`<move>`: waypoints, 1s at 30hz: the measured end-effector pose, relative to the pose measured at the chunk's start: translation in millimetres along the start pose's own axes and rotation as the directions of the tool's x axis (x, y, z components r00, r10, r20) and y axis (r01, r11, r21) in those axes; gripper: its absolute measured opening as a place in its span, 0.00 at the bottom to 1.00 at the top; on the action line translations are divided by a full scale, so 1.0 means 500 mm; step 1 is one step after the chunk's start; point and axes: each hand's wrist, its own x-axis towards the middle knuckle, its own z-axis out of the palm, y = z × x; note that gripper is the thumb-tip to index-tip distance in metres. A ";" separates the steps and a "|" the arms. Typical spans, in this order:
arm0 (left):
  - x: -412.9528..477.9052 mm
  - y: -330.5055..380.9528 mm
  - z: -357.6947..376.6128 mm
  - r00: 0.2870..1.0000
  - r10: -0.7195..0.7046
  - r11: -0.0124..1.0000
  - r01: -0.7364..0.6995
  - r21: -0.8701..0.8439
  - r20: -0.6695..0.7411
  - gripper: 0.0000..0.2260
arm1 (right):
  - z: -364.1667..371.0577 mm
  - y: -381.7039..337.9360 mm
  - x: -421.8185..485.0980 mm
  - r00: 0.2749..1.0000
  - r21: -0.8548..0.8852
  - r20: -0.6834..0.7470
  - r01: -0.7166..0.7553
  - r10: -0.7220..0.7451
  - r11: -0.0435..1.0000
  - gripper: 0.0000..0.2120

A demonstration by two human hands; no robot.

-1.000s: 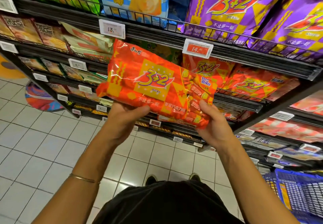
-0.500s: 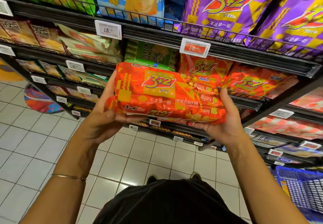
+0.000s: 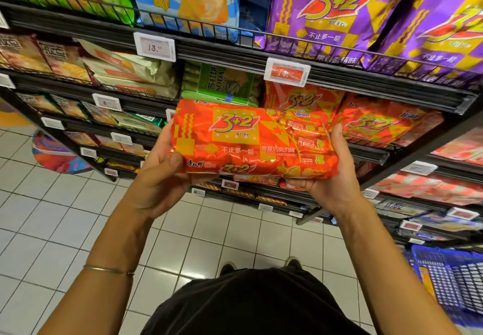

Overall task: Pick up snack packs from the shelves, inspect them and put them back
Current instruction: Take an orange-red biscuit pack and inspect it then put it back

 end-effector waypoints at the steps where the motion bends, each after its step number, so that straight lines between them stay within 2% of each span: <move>1: 0.001 0.008 0.008 0.999 -0.034 0.999 0.035 0.009 -0.035 0.59 | 0.002 -0.002 -0.003 1.000 -0.014 -0.002 0.007 -0.007 1.000 0.33; 6: 0.007 0.003 0.008 0.997 -0.065 0.998 0.064 -0.025 -0.034 0.57 | 0.003 -0.011 -0.004 1.000 -0.009 -0.022 0.004 -0.004 1.000 0.33; 9: 0.011 -0.002 0.008 0.995 -0.086 0.996 0.084 -0.042 -0.047 0.59 | -0.004 -0.021 0.000 1.000 -0.030 0.021 -0.017 0.017 0.999 0.34; 12: 0.016 -0.004 0.007 0.985 -0.138 0.984 0.125 -0.129 -0.098 0.62 | -0.015 -0.030 0.003 0.998 -0.010 0.069 -0.015 0.016 1.000 0.35; 18: 0.016 -0.034 0.009 0.982 -0.184 0.945 0.168 -0.282 -0.032 0.45 | -0.026 -0.041 0.010 0.995 0.007 0.069 0.077 -0.077 0.997 0.27; 20: 0.016 -0.044 0.015 0.976 -0.216 0.929 0.203 -0.309 -0.010 0.44 | -0.025 -0.045 0.009 0.989 0.001 0.098 0.111 -0.111 0.994 0.31; 23: 0.017 -0.057 0.023 0.965 -0.262 0.912 0.251 -0.323 0.010 0.45 | -0.024 -0.049 0.007 0.986 -0.053 0.118 0.122 -0.115 0.991 0.46; 25: 0.019 -0.061 0.024 0.962 -0.274 0.903 0.263 -0.340 0.015 0.45 | -0.029 -0.048 0.007 0.987 -0.081 0.102 0.128 -0.120 0.988 0.50; 27: 0.020 -0.059 0.020 0.967 -0.254 0.902 0.243 -0.356 0.015 0.42 | -0.035 -0.045 0.006 0.989 -0.090 0.081 0.129 -0.122 0.987 0.43; 29: 0.021 -0.054 0.009 0.978 -0.210 0.910 0.200 -0.364 0.010 0.41 | -0.042 -0.045 0.002 0.992 -0.075 0.064 0.112 -0.108 0.991 0.30; 30: 0.022 -0.049 0.003 0.982 -0.189 0.923 0.178 -0.340 0.001 0.43 | -0.045 -0.044 0.000 0.994 -0.078 0.061 0.099 -0.094 0.992 0.26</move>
